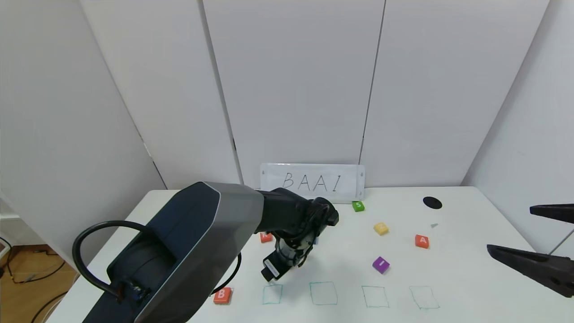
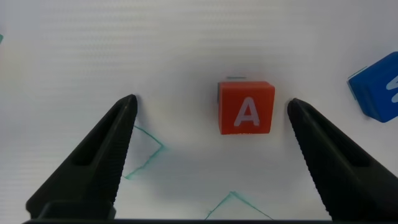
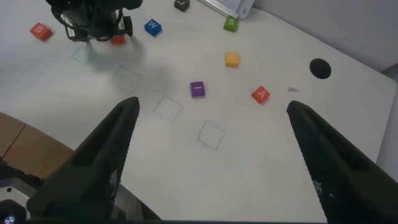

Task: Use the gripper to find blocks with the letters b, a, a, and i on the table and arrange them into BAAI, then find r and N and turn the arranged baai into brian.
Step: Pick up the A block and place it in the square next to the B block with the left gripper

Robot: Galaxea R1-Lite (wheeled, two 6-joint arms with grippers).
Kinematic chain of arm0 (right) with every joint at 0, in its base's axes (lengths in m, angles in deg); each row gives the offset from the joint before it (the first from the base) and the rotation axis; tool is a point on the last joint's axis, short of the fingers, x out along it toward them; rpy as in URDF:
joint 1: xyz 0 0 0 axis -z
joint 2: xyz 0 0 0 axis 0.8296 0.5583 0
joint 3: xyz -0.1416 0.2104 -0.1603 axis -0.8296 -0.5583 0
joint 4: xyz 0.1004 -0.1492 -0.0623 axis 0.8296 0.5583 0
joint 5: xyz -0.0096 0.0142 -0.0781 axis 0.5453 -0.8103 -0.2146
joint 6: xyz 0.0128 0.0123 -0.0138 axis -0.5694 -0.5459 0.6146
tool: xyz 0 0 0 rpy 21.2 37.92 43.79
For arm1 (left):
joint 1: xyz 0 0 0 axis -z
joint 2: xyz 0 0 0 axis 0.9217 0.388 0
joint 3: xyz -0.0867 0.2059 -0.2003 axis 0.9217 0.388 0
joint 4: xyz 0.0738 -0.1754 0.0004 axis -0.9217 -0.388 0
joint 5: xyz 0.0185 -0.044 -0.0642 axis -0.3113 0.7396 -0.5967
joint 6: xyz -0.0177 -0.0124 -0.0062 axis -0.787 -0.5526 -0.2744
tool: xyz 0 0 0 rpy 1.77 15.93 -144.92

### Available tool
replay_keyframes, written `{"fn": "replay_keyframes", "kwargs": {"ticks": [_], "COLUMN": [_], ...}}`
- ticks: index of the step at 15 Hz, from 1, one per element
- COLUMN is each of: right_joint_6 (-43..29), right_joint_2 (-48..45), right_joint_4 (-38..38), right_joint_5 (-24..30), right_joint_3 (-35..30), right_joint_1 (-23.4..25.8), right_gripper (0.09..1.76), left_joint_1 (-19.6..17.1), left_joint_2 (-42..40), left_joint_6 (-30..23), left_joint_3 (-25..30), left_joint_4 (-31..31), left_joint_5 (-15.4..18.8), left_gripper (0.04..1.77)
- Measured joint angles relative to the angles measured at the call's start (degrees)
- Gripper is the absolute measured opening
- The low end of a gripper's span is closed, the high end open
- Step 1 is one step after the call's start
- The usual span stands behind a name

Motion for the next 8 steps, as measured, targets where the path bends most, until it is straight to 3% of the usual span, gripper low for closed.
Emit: {"fn": "replay_keyframes", "kwargs": {"ticks": [1, 4, 8], "right_joint_6": [0.0, 0.0, 0.1], "right_joint_2": [-0.1, -0.3, -0.3], "right_joint_4": [0.0, 0.0, 0.0], "right_joint_5": [0.0, 0.0, 0.0], "right_joint_3": [0.0, 0.0, -0.1], "right_joint_1": [0.0, 0.0, 0.0], "right_gripper": [1.71, 1.71, 1.71], "left_joint_1": [0.1, 0.0, 0.3], "left_joint_2": [0.2, 0.2, 0.2], "left_joint_6": [0.0, 0.0, -0.1], "left_joint_3": [0.0, 0.0, 0.1], "left_joint_4": [-0.1, -0.3, -0.4], "left_joint_5": [0.0, 0.1, 0.1], "left_gripper": [1.64, 1.15, 0.66]}}
